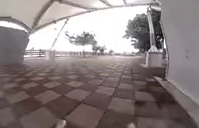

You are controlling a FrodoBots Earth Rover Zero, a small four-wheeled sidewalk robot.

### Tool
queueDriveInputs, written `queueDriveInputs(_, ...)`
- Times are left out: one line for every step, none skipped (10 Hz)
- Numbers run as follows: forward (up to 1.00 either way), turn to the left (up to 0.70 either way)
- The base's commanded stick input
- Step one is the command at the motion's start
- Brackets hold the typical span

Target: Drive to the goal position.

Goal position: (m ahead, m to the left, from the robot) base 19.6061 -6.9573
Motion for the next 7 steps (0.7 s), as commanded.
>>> queueDriveInputs(0.0,-0.02)
queueDriveInputs(0.0,0.0)
queueDriveInputs(0.41,0.0)
queueDriveInputs(0.7,0.0)
queueDriveInputs(0.7,0.0)
queueDriveInputs(0.7,0.0)
queueDriveInputs(0.7,0.0)
